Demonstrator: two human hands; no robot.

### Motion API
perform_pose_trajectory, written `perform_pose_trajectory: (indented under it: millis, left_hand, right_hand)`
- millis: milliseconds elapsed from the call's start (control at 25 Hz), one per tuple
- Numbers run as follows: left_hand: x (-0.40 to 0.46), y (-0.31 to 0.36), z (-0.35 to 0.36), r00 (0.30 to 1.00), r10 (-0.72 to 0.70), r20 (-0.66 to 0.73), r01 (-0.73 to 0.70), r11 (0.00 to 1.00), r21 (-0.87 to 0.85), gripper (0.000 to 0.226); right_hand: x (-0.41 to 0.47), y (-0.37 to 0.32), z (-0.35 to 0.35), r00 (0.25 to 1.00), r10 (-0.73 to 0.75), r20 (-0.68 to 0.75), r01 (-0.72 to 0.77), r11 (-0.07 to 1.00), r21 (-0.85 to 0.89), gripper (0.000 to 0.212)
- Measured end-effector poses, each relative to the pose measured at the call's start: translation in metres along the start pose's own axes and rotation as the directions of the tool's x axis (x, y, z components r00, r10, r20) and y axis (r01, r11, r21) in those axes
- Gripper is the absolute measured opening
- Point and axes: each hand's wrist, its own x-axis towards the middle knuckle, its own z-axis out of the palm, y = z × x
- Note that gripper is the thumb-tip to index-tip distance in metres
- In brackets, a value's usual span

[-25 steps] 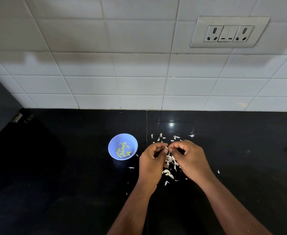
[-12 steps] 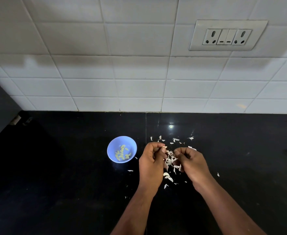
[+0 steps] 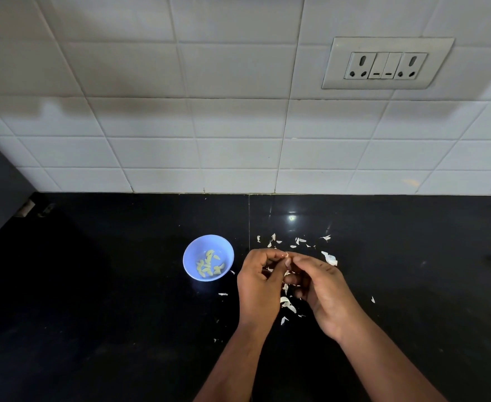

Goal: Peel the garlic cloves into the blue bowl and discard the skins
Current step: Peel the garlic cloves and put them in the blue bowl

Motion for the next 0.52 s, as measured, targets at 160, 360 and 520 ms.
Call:
perform_pose_trajectory:
  millis: [160, 360, 520]
  left_hand:
    - [-0.001, 0.003, -0.003, 0.998, 0.015, 0.058, -0.016, 1.000, 0.013, 0.016]
    - [0.003, 0.004, -0.008, 0.997, 0.046, 0.054, -0.051, 0.995, 0.088, 0.016]
    - [0.005, 0.005, -0.011, 0.992, 0.081, 0.102, -0.093, 0.989, 0.118, 0.015]
  right_hand:
    - [0.001, 0.002, -0.001, 0.999, -0.025, -0.025, 0.025, 1.000, 0.008, 0.014]
    - [-0.001, -0.001, 0.002, 0.997, -0.061, -0.052, 0.061, 0.998, -0.001, 0.011]
    - [-0.002, -0.002, 0.003, 0.990, -0.109, -0.094, 0.104, 0.993, -0.057, 0.011]
